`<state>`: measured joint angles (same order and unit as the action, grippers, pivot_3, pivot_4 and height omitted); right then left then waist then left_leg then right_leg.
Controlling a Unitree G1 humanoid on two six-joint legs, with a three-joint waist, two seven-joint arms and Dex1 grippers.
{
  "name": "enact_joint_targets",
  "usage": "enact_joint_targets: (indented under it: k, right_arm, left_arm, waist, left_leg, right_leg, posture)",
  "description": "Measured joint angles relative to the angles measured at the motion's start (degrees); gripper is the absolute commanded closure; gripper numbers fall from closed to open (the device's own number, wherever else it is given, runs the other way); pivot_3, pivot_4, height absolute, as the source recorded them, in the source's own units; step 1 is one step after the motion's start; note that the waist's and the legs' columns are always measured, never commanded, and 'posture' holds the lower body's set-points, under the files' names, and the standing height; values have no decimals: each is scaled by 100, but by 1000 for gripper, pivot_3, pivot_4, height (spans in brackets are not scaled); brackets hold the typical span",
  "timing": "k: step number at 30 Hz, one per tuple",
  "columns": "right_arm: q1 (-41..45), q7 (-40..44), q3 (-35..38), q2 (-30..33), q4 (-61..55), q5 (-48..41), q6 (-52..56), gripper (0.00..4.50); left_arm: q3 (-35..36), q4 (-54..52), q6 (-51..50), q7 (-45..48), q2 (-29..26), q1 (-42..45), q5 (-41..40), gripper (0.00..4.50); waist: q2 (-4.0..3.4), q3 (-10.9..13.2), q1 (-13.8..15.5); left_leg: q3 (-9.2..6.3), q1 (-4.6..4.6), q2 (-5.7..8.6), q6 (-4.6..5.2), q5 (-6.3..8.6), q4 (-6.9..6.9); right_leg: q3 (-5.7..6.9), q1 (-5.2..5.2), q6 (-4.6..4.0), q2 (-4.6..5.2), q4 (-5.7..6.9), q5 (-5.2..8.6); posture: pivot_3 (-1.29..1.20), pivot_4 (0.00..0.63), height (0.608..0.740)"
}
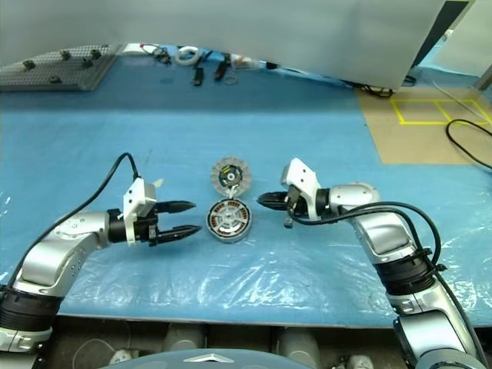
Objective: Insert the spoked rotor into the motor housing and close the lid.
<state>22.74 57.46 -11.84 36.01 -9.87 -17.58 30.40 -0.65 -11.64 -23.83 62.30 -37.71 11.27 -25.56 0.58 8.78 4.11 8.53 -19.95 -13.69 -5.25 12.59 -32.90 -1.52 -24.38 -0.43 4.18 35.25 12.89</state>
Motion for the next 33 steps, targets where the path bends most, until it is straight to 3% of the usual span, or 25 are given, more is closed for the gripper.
enact_joint_targets:
  k: [5, 12, 22, 33]
  right_arm:
    - [-181, -48, 4, 6, -42, -11, 19, 4435]
    - [283, -14, -229, -434, 52, 40, -6, 4435]
    - [1173, 225, -820, -1553, 1654, 281, -357, 4435]
    - [1256, 612, -1036, -1591, 2257, 593, -599, 4435]
  left_arm:
    - [-119, 130, 0, 62, 70, 402, 0, 1263]
    - [-118, 276, 35, 53, 64, 331, 44, 1263]
    - [-51, 279, 89, -182, -14, -33, 93, 1263]
    - [62, 225, 97, -370, -64, -197, 114, 1263]
  waist:
    - [0, 0, -44]
    - [0, 0, -154]
    - [0, 0, -139]
    - [1, -1, -148]
  left_leg:
    - [3, -2, 0, -1, 0, -4]
    - [3, -2, 1, -2, 1, -12]
    - [0, -5, -2, 4, -2, -14]
    - [0, 0, -3, -3, 2, -15]
  right_leg:
    - [-4, 0, 0, -1, 10, 0]
    - [-4, -1, -1, -1, 23, 1]
    - [2, -8, -3, 0, 22, 2]
    - [1, -8, -4, 0, 27, 2]
  posture:
    - [0, 150, 740]
    - [0, 150, 740]
    - [0, 150, 740]
    - [0, 150, 740]
